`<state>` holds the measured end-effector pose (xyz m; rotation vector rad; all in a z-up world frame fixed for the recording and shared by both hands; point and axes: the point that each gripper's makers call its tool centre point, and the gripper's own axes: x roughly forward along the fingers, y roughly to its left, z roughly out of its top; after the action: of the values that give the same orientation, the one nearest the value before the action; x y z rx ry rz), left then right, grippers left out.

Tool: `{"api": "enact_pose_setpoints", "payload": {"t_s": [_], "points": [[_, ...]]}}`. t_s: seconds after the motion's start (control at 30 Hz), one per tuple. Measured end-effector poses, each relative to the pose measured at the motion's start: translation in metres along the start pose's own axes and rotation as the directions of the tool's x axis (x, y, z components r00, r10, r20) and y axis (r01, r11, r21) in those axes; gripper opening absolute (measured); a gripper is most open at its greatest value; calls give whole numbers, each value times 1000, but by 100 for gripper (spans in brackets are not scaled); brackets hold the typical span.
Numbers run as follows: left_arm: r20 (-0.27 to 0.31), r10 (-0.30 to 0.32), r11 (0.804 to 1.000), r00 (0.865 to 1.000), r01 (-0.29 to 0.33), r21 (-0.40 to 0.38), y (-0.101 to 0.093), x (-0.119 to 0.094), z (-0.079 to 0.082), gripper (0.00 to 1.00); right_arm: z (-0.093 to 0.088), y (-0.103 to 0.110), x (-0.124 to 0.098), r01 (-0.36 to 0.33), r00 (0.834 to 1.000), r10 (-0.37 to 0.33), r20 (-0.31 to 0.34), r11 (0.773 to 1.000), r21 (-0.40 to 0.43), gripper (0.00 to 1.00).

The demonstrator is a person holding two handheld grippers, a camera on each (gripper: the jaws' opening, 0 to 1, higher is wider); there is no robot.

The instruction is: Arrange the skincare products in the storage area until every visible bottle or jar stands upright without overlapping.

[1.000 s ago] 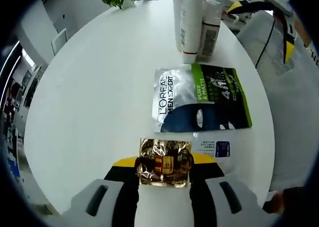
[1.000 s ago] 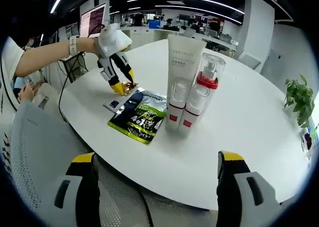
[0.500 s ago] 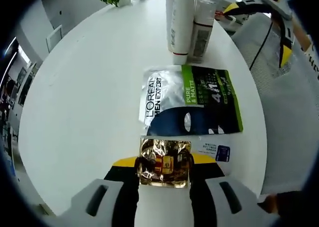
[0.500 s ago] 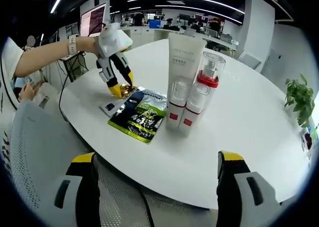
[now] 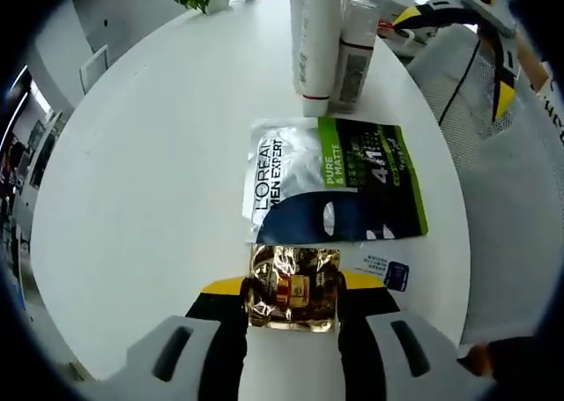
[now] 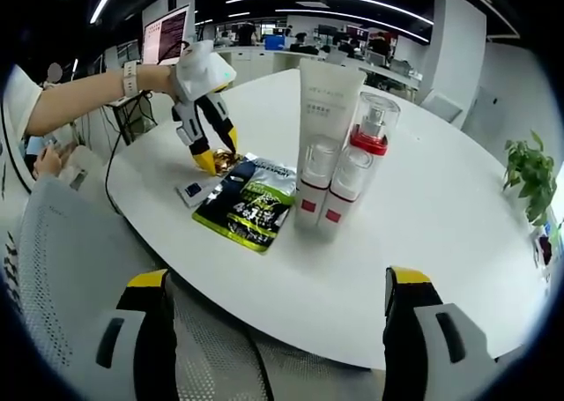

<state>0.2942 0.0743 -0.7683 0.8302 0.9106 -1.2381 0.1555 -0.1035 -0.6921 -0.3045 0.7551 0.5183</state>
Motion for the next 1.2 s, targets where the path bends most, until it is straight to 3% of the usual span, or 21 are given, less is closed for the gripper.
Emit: {"api": "enact_pose_setpoints", "payload": {"t_s": [0.53,0.77,1.07,1.2], "points": [[38,49,999,998,-48,-12,6,-17,3,42,6,-7,-3,14,1000,-14,11,1000,-13,99],[49,56,998,997,-54,-40,-13,-23,0,43,10,-8,-4,12,1000,-11,18,1000,-29,99],[71,83,990,994,-75,-116,-31,-33,-4,43,14,-10,-2,4,1000,-3,24,999,-45,99],[85,96,982,992,-81,-170,-49,-37,-5,44,15,-10,-1,1,1000,0,24,999,-50,99]]}}
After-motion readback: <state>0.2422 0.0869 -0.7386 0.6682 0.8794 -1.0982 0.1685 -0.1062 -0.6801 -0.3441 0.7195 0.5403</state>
